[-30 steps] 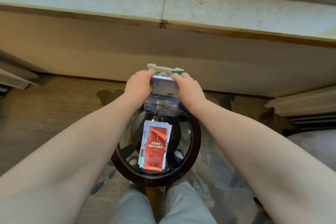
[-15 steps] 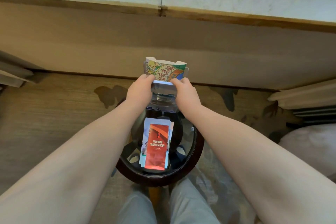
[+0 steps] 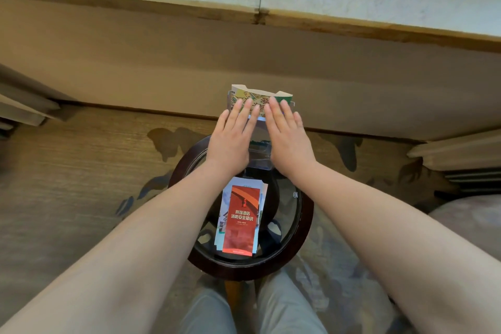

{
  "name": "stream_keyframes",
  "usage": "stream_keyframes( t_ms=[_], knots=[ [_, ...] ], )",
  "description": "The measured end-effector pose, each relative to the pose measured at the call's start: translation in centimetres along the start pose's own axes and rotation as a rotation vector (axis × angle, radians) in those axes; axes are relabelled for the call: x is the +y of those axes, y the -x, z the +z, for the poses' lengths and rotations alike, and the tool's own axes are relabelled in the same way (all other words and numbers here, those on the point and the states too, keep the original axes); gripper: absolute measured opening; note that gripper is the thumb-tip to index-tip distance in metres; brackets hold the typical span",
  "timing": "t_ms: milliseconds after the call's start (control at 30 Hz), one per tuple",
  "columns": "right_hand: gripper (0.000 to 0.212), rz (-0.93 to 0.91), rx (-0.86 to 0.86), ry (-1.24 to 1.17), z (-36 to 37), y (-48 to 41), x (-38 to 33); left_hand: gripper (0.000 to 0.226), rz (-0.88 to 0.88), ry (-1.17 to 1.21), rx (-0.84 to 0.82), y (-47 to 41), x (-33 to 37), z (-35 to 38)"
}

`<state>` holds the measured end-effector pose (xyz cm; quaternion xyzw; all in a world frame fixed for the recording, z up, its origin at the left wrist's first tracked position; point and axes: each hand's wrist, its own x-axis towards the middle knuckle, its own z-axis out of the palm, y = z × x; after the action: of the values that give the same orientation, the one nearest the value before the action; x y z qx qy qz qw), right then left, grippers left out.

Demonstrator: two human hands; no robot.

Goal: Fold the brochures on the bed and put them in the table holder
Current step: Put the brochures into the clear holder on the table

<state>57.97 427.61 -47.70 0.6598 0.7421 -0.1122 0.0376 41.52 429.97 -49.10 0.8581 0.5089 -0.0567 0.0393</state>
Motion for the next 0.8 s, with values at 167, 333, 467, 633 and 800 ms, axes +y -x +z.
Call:
stream_keyframes(
  t_ms=[167,333,467,633,800],
  knots=[
    [0.099,0.067,-0.105,-0.012,0.0,0.3,-1.1,0.107,-0.037,-0.017,-0.074,-0.2,0.3,-0.2],
    [0.099,0.095,-0.087,-0.038,-0.3,0.3,-1.6,0.108,-0.07,-0.02,-0.042,-0.1,0.5,-0.3],
    [0.102,0.128,-0.033,-0.038,2.1,3.1,-1.5,0.113,-0.217,0.02,-0.095,3.1,0.2,1.7],
    [0.094,0.031,-0.256,0.034,8.8,7.6,-1.7,0.093,-0.283,0.038,-0.453,7.9,0.6,7.5],
    [0.079,0.253,-0.631,-0.307,15.0,10.3,-3.7,0.071,-0.402,0.24,-0.677,11.1,2.2,12.3]
  ],
)
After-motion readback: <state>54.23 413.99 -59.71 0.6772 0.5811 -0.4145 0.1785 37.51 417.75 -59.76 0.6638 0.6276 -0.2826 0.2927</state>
